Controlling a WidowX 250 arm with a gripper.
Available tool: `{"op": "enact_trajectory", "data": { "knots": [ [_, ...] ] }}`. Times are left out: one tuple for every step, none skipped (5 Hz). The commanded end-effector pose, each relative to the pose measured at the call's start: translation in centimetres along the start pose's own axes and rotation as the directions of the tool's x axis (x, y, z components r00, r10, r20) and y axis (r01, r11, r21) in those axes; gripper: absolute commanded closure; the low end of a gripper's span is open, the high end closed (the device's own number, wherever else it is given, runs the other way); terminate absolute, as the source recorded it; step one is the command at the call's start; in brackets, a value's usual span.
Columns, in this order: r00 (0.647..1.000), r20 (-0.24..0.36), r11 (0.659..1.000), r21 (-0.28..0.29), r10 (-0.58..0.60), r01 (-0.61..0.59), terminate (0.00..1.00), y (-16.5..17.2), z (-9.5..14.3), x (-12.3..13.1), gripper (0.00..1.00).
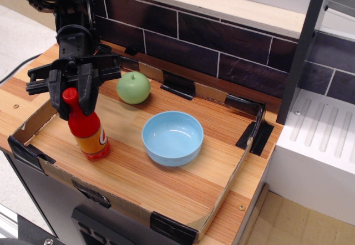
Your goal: Upright hot sauce bottle
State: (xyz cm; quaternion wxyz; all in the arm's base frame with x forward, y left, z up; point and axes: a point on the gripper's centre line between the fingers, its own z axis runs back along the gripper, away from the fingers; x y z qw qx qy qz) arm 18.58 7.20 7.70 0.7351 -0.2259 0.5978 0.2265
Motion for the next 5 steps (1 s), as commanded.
{"op": "enact_trajectory", "data": {
  "knots": [
    [0.997,0.079,1.0,0.013,0.017,-0.018,0.0,0.1,1.9,1.0,0.0],
    [0.988,0.155,0.999,0.032,0.023,-0.029,0.0,0.0,2.2,1.0,0.0],
    [0.966,0.258,0.999,0.051,0.003,-0.016,0.0,0.0,2.6,1.4,0.0],
    [0.872,0.488,0.998,0.061,-0.045,0.017,0.0,-0.1,3.5,2.3,0.0],
    [0.772,0.631,0.997,0.05,-0.079,0.061,1.0,-0.8,4.8,-2.9,0.0]
  ]
}}
